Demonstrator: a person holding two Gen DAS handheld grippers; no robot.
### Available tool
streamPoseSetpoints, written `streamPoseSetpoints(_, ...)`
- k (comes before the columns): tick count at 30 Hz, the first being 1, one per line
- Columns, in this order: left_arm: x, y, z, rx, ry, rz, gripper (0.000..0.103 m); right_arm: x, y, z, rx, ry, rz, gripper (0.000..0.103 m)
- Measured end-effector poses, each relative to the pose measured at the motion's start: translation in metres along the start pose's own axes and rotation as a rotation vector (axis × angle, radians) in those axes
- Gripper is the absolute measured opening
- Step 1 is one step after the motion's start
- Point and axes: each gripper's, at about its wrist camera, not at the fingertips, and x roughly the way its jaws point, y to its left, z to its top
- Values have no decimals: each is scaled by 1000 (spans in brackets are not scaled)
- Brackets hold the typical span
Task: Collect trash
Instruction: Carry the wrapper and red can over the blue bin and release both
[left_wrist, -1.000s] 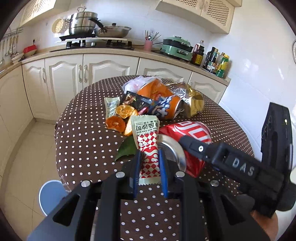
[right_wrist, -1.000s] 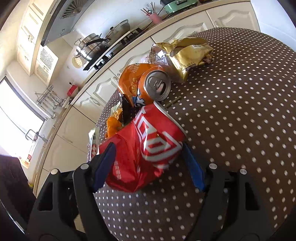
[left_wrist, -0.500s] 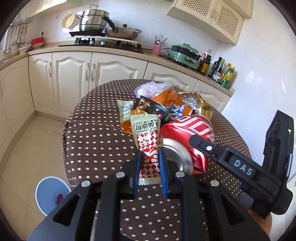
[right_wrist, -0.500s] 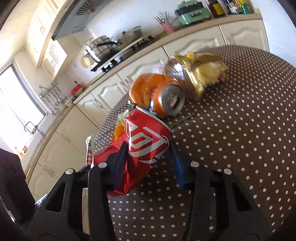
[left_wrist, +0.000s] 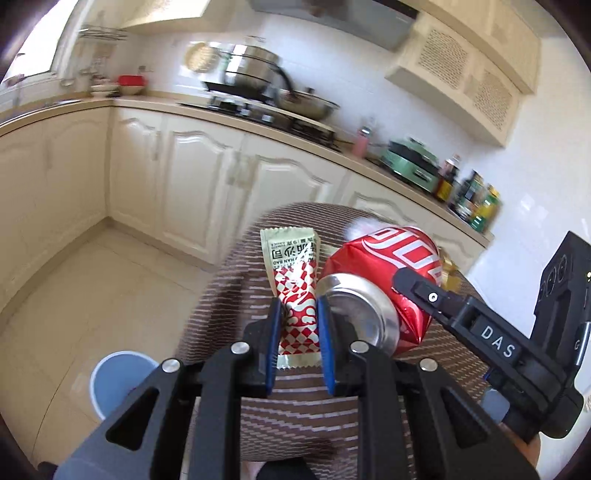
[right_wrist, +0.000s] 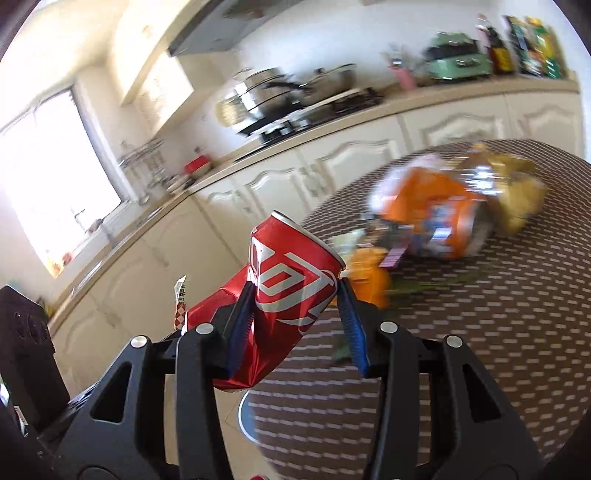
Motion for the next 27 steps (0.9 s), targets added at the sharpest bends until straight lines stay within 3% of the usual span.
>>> streamPoseSetpoints(7, -12, 105, -5, -151, 10, 151, 19, 90, 73, -35, -99, 144, 98, 44)
streamPoseSetpoints(14, 18, 213, -32, -296, 111, 279, 19, 195, 114, -104, -180, 325, 111, 44)
streamPoseSetpoints(20, 61, 294, -71, -424, 227, 353, 19, 284, 117, -165, -197, 482, 73, 44)
streamPoseSetpoints(27, 113, 348, -111, -506, 357, 383, 19, 349, 106, -212, -186, 570, 42, 46)
